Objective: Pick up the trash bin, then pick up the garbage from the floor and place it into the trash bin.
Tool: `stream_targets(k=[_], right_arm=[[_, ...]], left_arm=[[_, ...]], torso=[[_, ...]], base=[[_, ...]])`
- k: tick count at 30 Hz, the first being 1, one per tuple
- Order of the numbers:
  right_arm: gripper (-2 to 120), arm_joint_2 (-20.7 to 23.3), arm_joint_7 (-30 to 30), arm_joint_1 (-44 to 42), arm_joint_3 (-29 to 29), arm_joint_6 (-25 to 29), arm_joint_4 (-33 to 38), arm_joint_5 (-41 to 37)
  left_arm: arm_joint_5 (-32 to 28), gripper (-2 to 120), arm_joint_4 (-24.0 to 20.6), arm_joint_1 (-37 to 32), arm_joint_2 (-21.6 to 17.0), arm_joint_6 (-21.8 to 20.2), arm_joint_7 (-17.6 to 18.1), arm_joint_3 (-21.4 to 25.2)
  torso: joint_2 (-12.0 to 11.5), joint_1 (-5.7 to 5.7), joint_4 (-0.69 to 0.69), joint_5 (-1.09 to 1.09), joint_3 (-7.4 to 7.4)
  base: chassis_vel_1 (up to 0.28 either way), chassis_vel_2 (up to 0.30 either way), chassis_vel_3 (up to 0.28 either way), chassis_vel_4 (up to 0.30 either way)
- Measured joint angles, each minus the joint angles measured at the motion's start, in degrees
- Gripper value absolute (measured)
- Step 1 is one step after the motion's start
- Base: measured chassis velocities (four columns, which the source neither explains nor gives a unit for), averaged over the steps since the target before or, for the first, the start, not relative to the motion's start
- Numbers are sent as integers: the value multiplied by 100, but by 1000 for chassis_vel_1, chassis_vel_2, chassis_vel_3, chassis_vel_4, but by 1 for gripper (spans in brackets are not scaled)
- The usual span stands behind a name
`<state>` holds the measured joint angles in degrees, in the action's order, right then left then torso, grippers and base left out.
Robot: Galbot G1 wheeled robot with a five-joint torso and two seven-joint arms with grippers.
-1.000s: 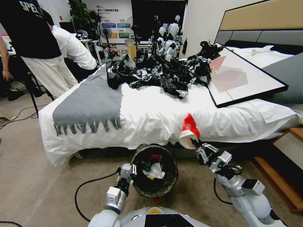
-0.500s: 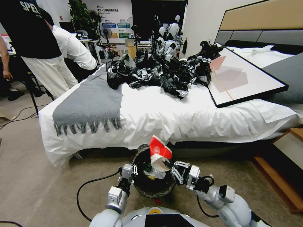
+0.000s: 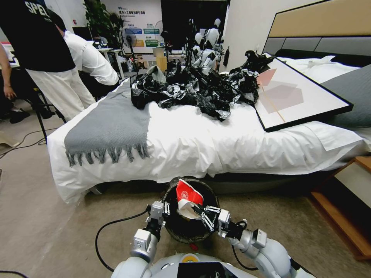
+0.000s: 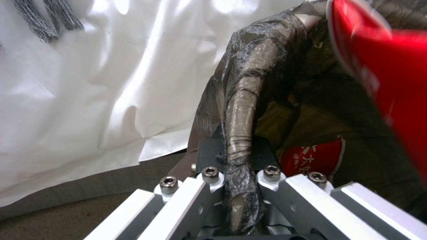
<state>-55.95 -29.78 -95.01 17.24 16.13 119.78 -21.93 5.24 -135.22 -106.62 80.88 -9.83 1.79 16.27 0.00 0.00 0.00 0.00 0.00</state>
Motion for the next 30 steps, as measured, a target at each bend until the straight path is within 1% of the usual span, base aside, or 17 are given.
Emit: stream_targets(k=[2, 5, 7, 8, 10, 11, 12, 14, 15, 16, 19, 20, 23, 24, 27, 28, 30], right_arm=[[0, -11, 13, 4, -16, -3, -38, 30], [5, -29, 22, 8, -43, -10, -98, 87], [16, -55, 34, 8, -93, -10, -169, 172], [16, -55, 34, 8, -93, -10, -169, 172], [27, -65, 36, -2, -129, -10, -207, 224], [31, -66, 36, -10, -133, -10, -219, 236], [31, -66, 36, -10, -133, -10, -219, 236], [42, -66, 37, -38, -135, -2, -261, 283], [45, -65, 36, -57, -135, 5, -272, 301], [45, -65, 36, -57, -135, 5, -272, 301], [61, -59, 36, -109, -130, 22, -285, 331], [61, -59, 36, -109, -130, 22, -285, 331], [74, -40, 36, -144, -108, 33, -286, 333], [74, -40, 36, -144, -108, 33, -286, 333], [90, -26, 36, -201, -85, 59, -290, 362], [90, -26, 36, -201, -85, 59, -290, 362], [98, -18, 34, -239, -70, 73, -290, 380]], left_arm=[[1, 0, -1, 1, 4, 0, -1, 0], [2, 0, -2, 4, 12, 0, -3, -6], [3, 0, -6, 6, 15, 0, -5, -14], [3, 0, -6, 6, 15, 0, -5, -14], [3, 0, -17, 6, 11, 0, -6, -8], [3, 0, -19, 6, 10, 0, -6, -4], [3, 0, -19, 6, 10, 0, -6, -4], [3, 0, -21, 8, 10, 0, -7, 3], [3, 0, -21, 11, 12, 0, -7, 3], [3, 0, -21, 11, 12, 0, -7, 3], [2, 0, -20, 17, 18, 0, -8, -2], [2, 0, -20, 17, 18, 0, -8, -2], [-3, 0, -20, 19, 17, -1, -8, 2], [-3, 0, -20, 19, 17, -1, -8, 2], [-13, 0, -21, 26, 13, -2, -9, 15], [-13, 0, -21, 26, 13, -2, -9, 15], [-20, 0, -21, 33, 12, -3, -11, 14]], torso=[[0, 0, 0, 0, 0], [0, 0, 0, 0, 0], [0, 0, 0, 0, 0], [0, 0, 0, 0, 0], [0, 0, 0, 0, 0], [0, 0, 0, 0, 0], [0, 0, 0, 0, 0], [0, 0, 0, 0, 0], [0, 0, 0, 0, 0], [0, 0, 0, 0, 0], [0, 0, 0, 0, 0], [0, 0, 0, 0, 0], [0, 0, 0, 0, 0], [0, 0, 0, 0, 0], [0, 0, 0, 0, 0], [0, 0, 0, 0, 0], [0, 0, 0, 0, 0]], base=[[0, 0, 0, 0], [0, 0, 0, 0], [0, 0, 0, 0], [0, 0, 0, 0], [0, 0, 0, 0], [0, 0, 0, 0], [0, 0, 0, 0], [0, 0, 0, 0], [0, 0, 0, 0], [0, 0, 0, 0], [0, 0, 0, 0], [0, 0, 0, 0], [0, 0, 0, 0], [0, 0, 0, 0], [0, 0, 0, 0], [0, 0, 0, 0], [0, 0, 0, 0]])
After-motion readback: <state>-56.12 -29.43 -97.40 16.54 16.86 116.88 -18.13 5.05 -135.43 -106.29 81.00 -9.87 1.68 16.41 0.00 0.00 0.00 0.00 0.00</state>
